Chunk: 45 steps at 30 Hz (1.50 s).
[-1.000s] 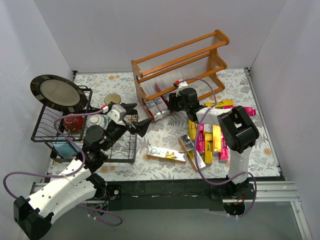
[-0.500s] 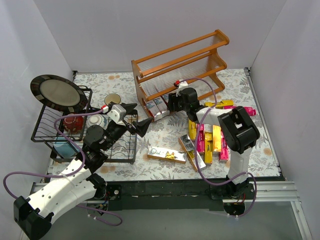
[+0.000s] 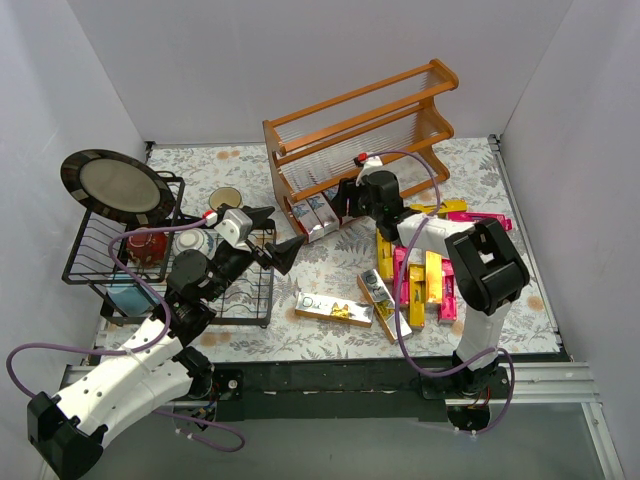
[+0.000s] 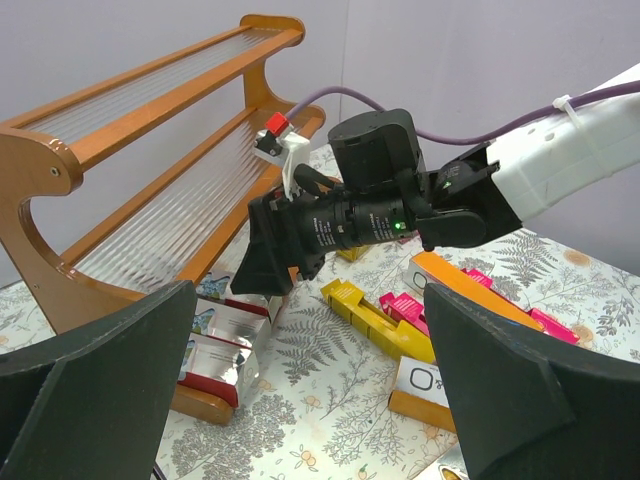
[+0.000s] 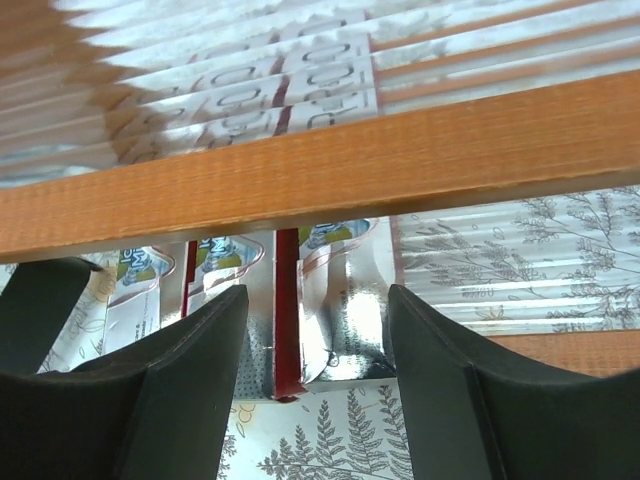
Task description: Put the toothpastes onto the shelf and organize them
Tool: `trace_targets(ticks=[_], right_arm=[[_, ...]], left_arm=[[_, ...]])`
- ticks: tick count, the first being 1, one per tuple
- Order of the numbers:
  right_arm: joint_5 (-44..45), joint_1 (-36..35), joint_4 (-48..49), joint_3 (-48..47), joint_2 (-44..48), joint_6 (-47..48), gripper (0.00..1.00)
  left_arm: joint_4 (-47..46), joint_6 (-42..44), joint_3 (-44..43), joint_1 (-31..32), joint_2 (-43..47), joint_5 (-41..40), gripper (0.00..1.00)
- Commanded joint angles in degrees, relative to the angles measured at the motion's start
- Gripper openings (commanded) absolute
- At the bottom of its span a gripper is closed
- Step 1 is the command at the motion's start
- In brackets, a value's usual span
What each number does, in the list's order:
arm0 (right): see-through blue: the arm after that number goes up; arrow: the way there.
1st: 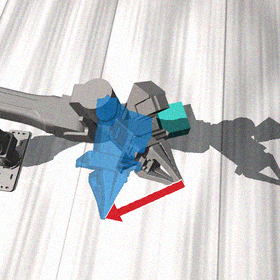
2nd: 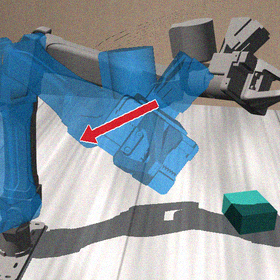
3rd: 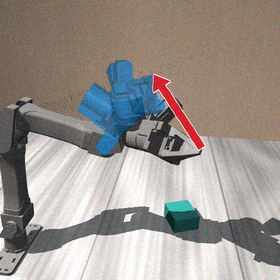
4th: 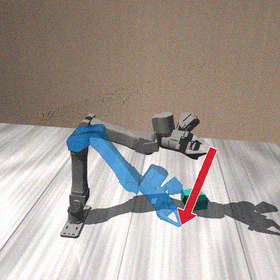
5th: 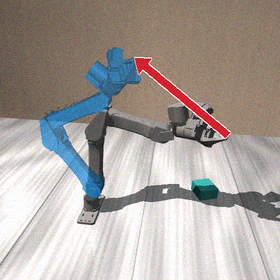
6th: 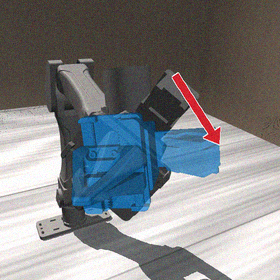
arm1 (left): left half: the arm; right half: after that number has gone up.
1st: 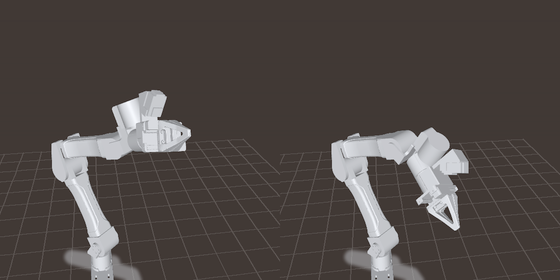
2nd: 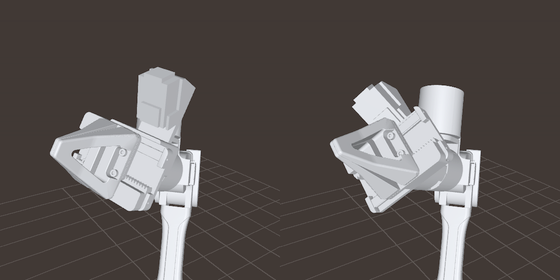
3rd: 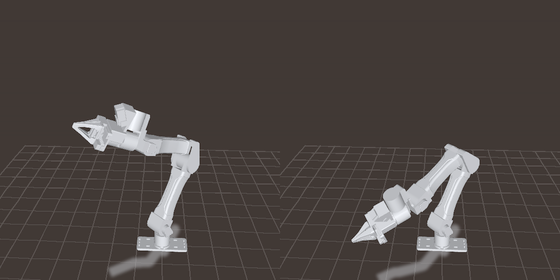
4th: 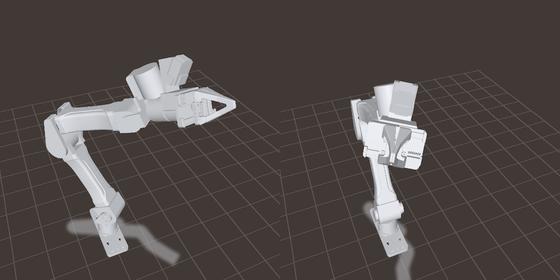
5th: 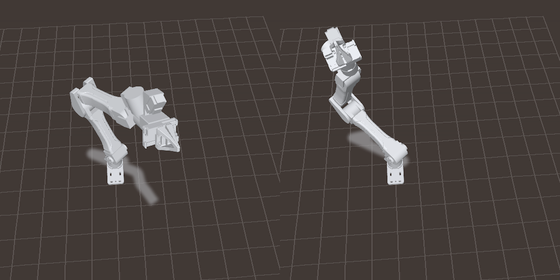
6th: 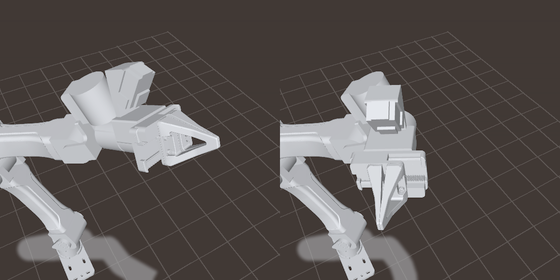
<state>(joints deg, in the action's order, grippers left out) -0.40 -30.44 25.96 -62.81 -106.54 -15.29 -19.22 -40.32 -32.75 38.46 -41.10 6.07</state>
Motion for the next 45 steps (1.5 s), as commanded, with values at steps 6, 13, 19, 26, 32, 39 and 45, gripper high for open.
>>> trace_targets(ticks=[6,13,19,26,32,39,45], right_arm=[[-0.2,2.4,4.9,-2.9,-3.7,-5.1,0.64],[-4.2,2.5,6.2,-4.1,-6.7,-3.6,0.60],[-11.1,2.4,8.4,-2.3,-6.4,-2.1,0.54],[-14.3,2.4,6.7,-2.0,-6.4,-0.6,0.48],[-13.7,2.4,5.0,-1.5,-6.2,1.0,0.47],[-13.6,2.8,3.7,-0.8,-5.2,1.8,0.47],[-13.6,2.8,2.3,-1.4,-3.6,2.5,0.57]], left_arm=[[0.4,0.1,-2.1,-0.1,-0.2,0.6,0.98],[0.4,0.1,-2.2,-0.1,-0.3,0.9,0.98],[0.4,0.1,-2.1,-0.1,-0.3,1.1,0.98],[0.4,0.1,-2.2,-0.2,-0.2,1.0,0.98],[0.5,0.1,-2.1,-0.2,-0.3,1.1,0.98],[0.5,0.1,-2.2,-0.2,-0.5,1.2,0.98],[0.6,0.1,-2.1,-0.2,-0.5,1.2,0.98]])
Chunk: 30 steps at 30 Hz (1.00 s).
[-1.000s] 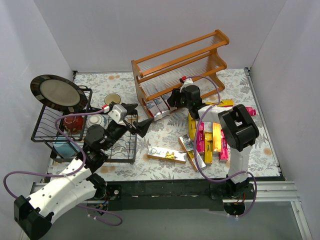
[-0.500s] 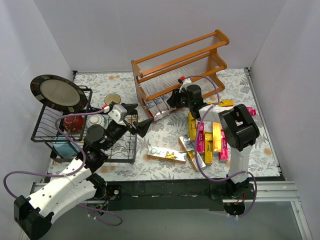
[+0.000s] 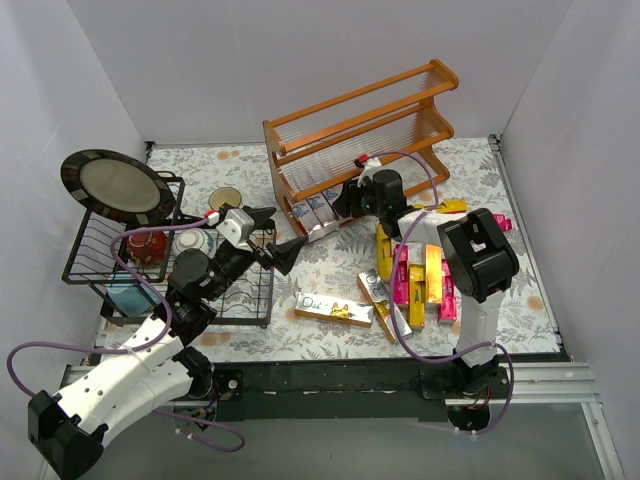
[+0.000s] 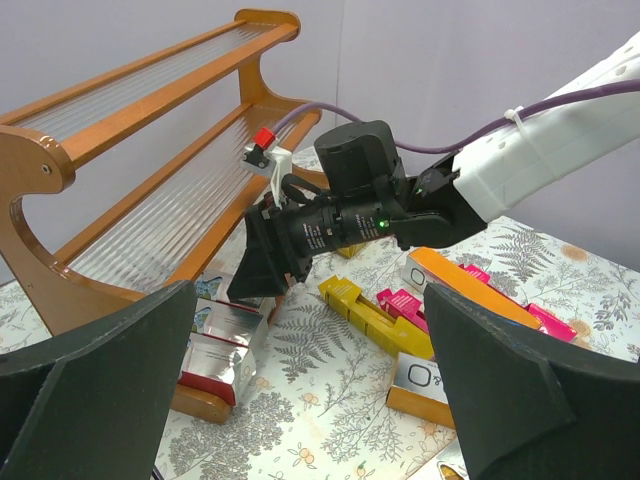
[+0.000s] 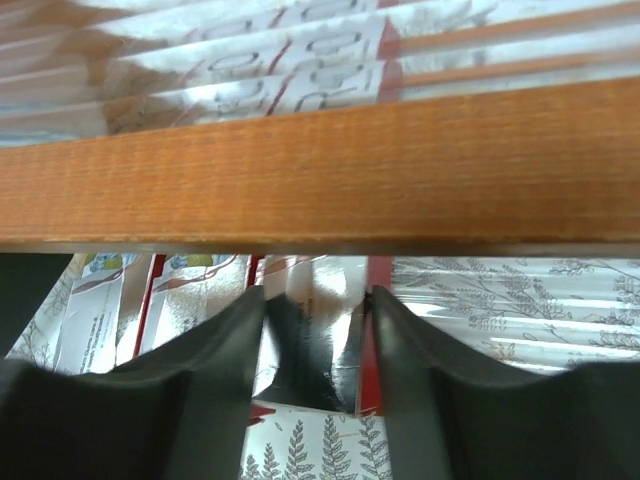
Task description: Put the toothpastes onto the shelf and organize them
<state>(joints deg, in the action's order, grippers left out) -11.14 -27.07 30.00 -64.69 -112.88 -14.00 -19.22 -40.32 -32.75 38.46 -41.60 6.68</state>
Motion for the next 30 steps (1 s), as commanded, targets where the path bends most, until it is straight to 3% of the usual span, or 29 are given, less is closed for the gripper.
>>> trace_targets(ticks=[1,9,17,23,30], right_arm=[[-2.7,-0.6,-2.2,0.5,3.3,1.6,0.60],[-1.0,-0.6,-4.4,2.9,10.4,2.9,0.73],[1.5,-0.8,-9.2,12.2,23.6,4.2,0.76],[4.9,-1.6,-17.1,20.8,35.2,4.8,0.77],[3.0,-4.6,-26.9,27.4,46.9,8.9,0.78]], left_arm=[[0.5,0.1,-2.1,-0.3,0.0,0.6,0.98],[0.5,0.1,-2.2,-0.3,-0.4,0.5,0.98],[0.7,0.2,-2.2,-0.3,0.1,-0.3,0.98],[1.2,-0.1,-2.7,-0.5,0.2,-1.4,0.98],[1.8,-1.4,-3.2,-0.5,0.3,-3.4,0.98]])
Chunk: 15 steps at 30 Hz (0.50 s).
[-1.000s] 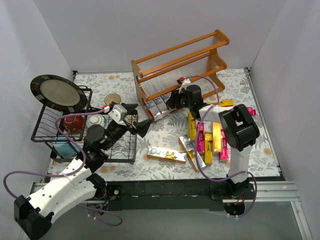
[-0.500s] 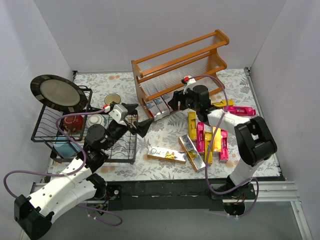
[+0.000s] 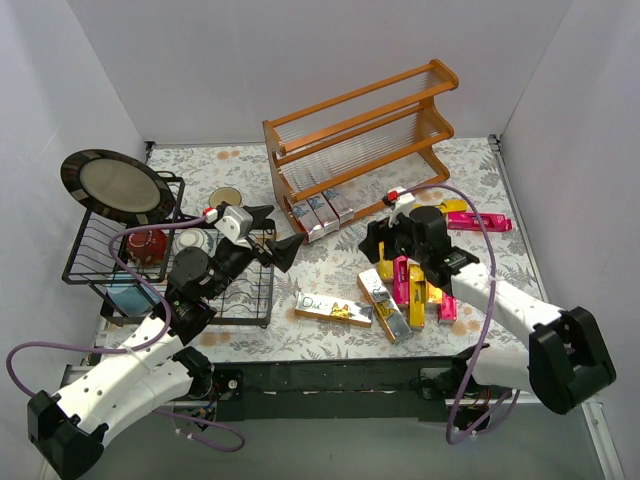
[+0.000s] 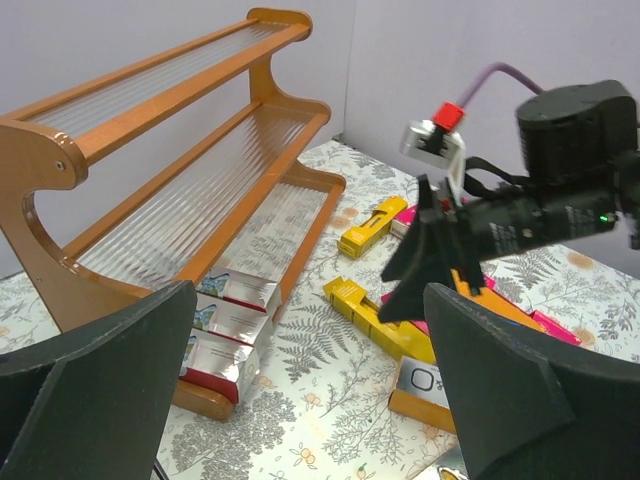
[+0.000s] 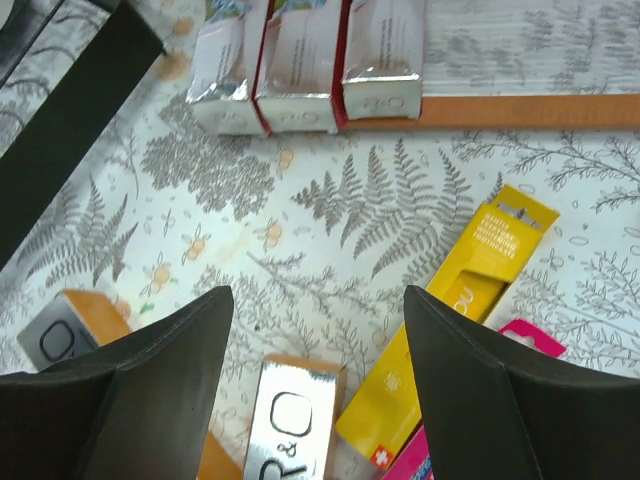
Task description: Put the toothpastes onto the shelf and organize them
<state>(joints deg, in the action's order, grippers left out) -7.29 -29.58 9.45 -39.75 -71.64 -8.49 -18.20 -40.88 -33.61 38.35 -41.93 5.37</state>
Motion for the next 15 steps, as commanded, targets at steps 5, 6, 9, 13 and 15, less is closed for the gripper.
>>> trace_targets(ticks=[5,6,9,13,15], right_arm=[[-3.6,-6.4,-8.5,7.8,14.0,4.8,0.89],[-3.9,-7.9,-9.0,8.5,14.8,5.1,0.89],[-4.6,-11.3,-9.4,10.5,16.3,6.6,0.89],[-4.1,-15.8,-11.5,10.9,14.2,8.3,0.89],[-4.1,-18.1,-11.5,10.4,11.6,10.2,0.89]], left_arm=[[1.2,-1.0,-2.5,-0.4,0.9,-3.4,0.98],[1.1,-1.0,-2.5,-0.4,1.0,-3.5,0.98],[1.1,-0.9,-2.4,-0.4,0.9,-3.6,0.98],[1.1,-0.7,-2.4,-0.4,0.7,-3.6,0.98],[1.1,-0.6,-2.3,-0.4,0.5,-3.6,0.98]])
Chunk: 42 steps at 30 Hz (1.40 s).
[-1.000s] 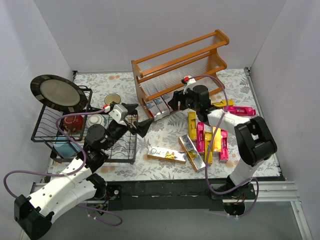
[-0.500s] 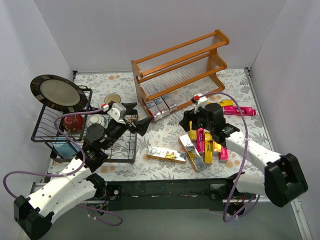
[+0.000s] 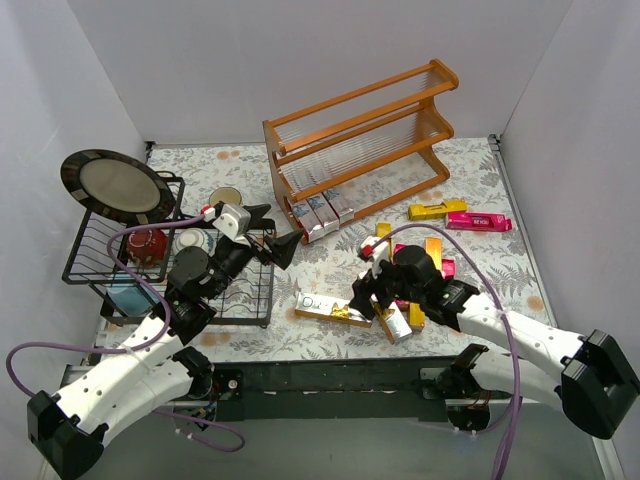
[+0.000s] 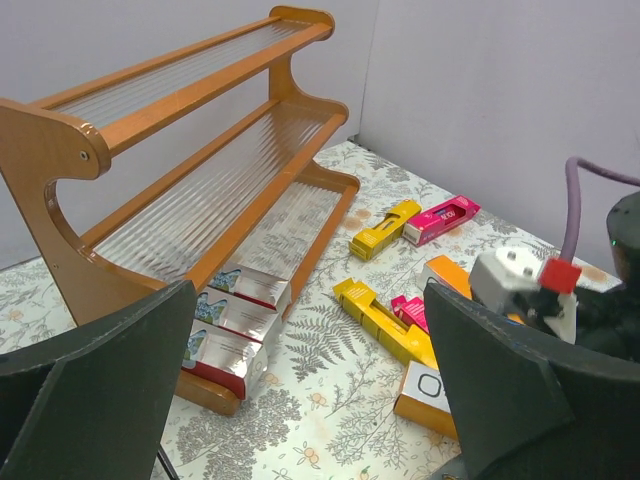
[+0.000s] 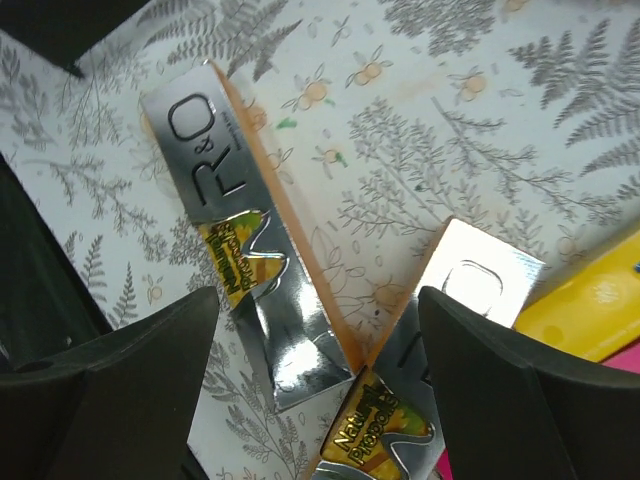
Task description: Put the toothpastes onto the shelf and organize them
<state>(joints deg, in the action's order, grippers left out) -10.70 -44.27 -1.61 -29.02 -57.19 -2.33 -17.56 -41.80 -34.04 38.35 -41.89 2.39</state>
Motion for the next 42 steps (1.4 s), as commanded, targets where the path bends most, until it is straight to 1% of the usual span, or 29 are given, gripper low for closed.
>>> trace_targets(ticks=[1,6,8,12,16,18,22,24,25,27,28,31,32,34,35,38,42], right_arm=[[-0.7,-4.1,-0.1,-0.8,-3.7,4.5,0.88],[1.0,-8.8,-0.8,-2.3,-10.5,5.8,0.87],[4.1,-11.2,-1.6,-2.8,-12.5,5.2,0.86],[9.7,-15.8,-2.5,-2.8,-13.0,2.8,0.85],[16.3,-19.4,-3.0,-1.7,-12.6,-3.5,0.83],[19.3,-22.3,-1.7,-0.3,-12.0,-6.5,0.82],[29.3,-27.2,0.7,2.0,-12.1,-10.2,0.80],[32.3,-29.3,1.1,2.7,-12.9,-11.8,0.80],[34.2,-29.9,3.1,3.8,-13.6,-12.3,0.79],[35.9,-31.2,3.8,4.4,-14.1,-13.1,0.78],[38.4,-31.9,4.1,4.7,-14.3,-14.2,0.77],[40.1,-33.9,4.3,5.6,-13.1,-15.6,0.70],[40.1,-34.0,4.4,5.8,-12.4,-15.8,0.65],[39.4,-34.2,4.6,6.0,-9.9,-16.0,0.59],[39.2,-34.2,4.6,6.1,-9.0,-16.1,0.54],[38.6,-34.2,3.1,5.2,-6.1,-16.1,0.51],[39.9,-34.2,-0.4,1.6,-3.3,-15.5,0.48]], left_arm=[[0.5,0.4,-1.9,-0.4,0.5,-0.6,0.98],[0.5,0.8,-1.8,-0.4,0.1,-0.8,0.98],[0.5,0.8,-1.8,-0.4,0.1,-0.6,0.98],[0.4,0.8,-1.7,-0.4,0.1,-0.6,0.98],[0.4,0.8,-1.7,-0.4,0.1,-0.7,0.98],[0.4,0.8,-1.8,-0.4,0.0,-0.6,0.98],[0.4,0.8,-1.8,-0.4,-0.3,-0.5,0.98],[0.4,0.8,-1.8,-0.4,-0.3,-0.5,0.98],[0.4,0.8,-1.8,-0.4,-0.4,-0.5,0.98],[0.4,0.8,-1.7,-0.4,-0.5,-0.6,0.98],[0.4,0.8,-1.7,-0.4,-0.5,-0.6,0.98],[0.4,0.9,-1.6,-0.4,-0.6,-0.6,0.98],[0.3,0.8,-1.6,-0.4,-0.6,-0.6,0.98],[0.3,0.8,-1.6,-0.4,-0.6,-0.5,0.98],[0.3,0.8,-1.6,-0.4,-0.5,-0.5,0.98],[0.3,0.8,-1.7,-0.4,-0.4,-0.6,0.98],[0.2,0.5,-1.5,-0.4,0.4,-1.7,0.98]])
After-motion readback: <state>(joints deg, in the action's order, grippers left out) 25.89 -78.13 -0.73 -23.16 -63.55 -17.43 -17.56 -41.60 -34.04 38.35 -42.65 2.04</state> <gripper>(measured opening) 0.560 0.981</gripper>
